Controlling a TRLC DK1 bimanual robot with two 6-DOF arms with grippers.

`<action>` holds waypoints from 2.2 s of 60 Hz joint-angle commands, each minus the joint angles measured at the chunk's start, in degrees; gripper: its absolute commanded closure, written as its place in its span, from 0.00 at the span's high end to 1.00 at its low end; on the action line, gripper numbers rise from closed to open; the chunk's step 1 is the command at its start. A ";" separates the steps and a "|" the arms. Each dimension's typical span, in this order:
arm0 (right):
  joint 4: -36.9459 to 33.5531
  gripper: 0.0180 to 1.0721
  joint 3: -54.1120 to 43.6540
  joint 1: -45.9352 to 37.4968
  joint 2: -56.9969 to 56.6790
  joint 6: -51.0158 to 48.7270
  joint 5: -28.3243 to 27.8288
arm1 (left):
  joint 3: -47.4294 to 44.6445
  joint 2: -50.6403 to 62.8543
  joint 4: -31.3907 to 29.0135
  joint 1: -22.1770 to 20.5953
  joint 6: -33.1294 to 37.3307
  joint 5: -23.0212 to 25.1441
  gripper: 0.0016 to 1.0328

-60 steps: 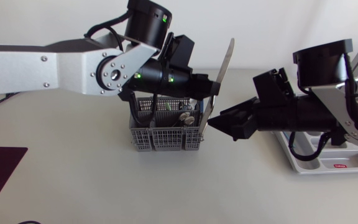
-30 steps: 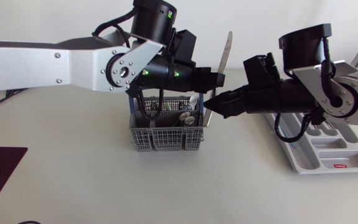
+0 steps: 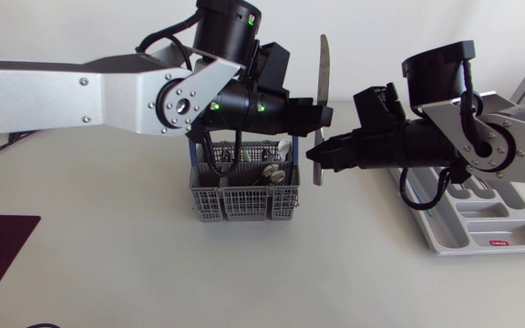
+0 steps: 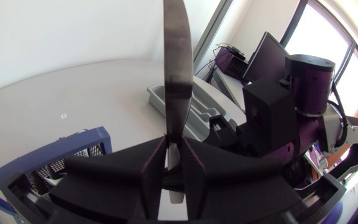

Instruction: Sort the cutlery from the basket into the organizer compartments.

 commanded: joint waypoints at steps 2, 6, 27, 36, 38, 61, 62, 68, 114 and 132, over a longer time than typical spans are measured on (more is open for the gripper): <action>-0.85 0.06 0.00 0.45 -1.13 -0.02 -1.07 | 1.83 -2.11 1.75 -0.27 -1.26 0.01 0.39; -1.82 0.06 -0.44 0.01 -2.01 -0.46 -1.15 | 2.62 -2.64 1.66 0.17 -1.26 -0.07 0.50; -10.43 0.06 -2.73 -11.85 -7.81 -8.02 -4.32 | 4.12 -7.82 -3.44 1.31 4.81 -3.24 0.72; -14.91 0.06 -1.94 -23.10 -6.93 -15.75 -6.60 | 3.24 -9.93 -7.75 0.87 12.54 -6.93 0.72; -15.35 0.06 -1.85 -25.65 -6.40 -17.68 -6.69 | 3.50 -9.85 -9.86 0.35 15.35 -8.78 0.72; -18.60 0.06 10.10 -52.55 13.55 -38.43 -6.25 | -0.89 -9.58 -18.29 -1.24 27.57 -16.77 0.72; -18.51 0.06 10.98 -53.25 14.43 -38.78 -6.08 | -0.98 -9.58 -18.29 -1.24 27.66 -16.77 0.72; -18.25 0.06 16.26 -56.33 20.14 -40.80 -3.09 | -1.60 -9.41 -18.82 -1.15 28.01 -16.95 0.72; -14.91 0.07 39.64 -60.98 50.03 -41.68 14.75 | -10.30 -15.73 -20.49 -0.27 32.67 -22.66 0.72; -17.55 0.14 42.36 -59.58 53.45 -40.27 15.46 | -12.58 -17.49 -21.19 0.52 33.90 -23.98 0.72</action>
